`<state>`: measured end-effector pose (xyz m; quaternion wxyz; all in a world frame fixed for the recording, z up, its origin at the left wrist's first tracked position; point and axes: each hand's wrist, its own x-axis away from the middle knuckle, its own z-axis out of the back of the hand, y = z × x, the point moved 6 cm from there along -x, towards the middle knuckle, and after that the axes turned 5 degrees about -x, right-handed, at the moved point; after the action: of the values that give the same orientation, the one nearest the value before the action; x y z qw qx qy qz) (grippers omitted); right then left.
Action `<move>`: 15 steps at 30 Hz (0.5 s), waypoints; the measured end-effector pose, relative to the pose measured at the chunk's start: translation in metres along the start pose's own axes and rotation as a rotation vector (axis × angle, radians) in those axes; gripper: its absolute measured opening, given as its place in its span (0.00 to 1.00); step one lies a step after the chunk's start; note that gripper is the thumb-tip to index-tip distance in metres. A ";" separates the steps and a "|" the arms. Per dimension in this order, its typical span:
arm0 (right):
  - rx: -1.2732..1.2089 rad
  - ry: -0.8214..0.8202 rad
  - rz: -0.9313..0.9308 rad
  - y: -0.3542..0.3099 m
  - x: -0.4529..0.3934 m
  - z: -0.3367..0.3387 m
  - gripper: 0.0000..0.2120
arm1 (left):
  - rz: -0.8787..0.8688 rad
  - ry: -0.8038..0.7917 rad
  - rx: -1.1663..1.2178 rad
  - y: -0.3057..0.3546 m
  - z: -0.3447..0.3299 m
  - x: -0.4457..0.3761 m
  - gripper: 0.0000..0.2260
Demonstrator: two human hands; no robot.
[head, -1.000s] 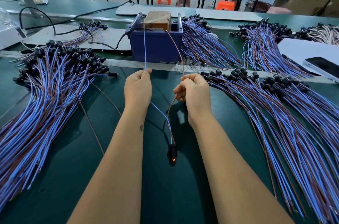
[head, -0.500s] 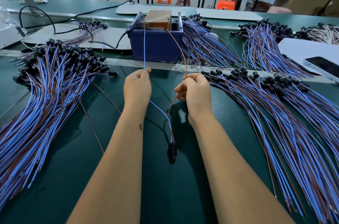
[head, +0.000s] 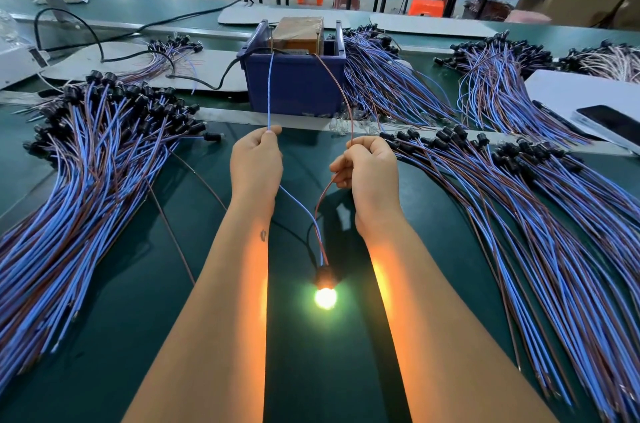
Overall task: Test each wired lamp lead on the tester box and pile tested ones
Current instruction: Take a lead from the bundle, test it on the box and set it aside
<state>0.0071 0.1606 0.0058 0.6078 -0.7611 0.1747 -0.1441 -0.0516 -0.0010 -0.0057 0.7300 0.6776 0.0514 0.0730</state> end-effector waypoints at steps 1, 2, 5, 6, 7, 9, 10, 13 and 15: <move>0.006 -0.002 0.001 0.000 0.000 0.000 0.08 | 0.000 -0.001 0.001 0.000 0.000 0.000 0.13; 0.012 -0.003 0.001 0.000 0.000 0.000 0.08 | 0.000 -0.002 0.003 0.000 0.000 0.000 0.13; 0.018 -0.007 -0.001 0.000 0.000 0.000 0.08 | 0.007 -0.005 0.015 0.000 0.000 0.002 0.13; 0.027 -0.010 0.008 0.000 0.001 0.000 0.08 | 0.009 -0.005 0.022 0.000 0.000 0.002 0.12; 0.052 -0.017 0.030 -0.002 0.001 -0.001 0.09 | 0.002 -0.011 0.026 0.002 0.000 0.003 0.12; 0.136 -0.062 0.107 -0.006 0.004 -0.007 0.10 | -0.050 -0.058 0.004 0.008 -0.004 0.005 0.12; 0.178 -0.099 0.141 -0.007 0.006 -0.012 0.10 | -0.085 -0.098 -0.008 0.012 -0.007 0.007 0.11; 0.296 -0.213 0.202 -0.005 0.012 -0.027 0.11 | -0.132 -0.231 0.056 0.020 -0.017 0.018 0.11; 0.317 -0.263 0.212 -0.004 0.015 -0.031 0.10 | -0.127 -0.272 0.117 0.021 -0.019 0.022 0.10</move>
<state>0.0078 0.1270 0.0167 0.7490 -0.6458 0.1481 -0.0045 -0.0341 0.0232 0.0142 0.6925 0.7182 -0.0009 -0.0690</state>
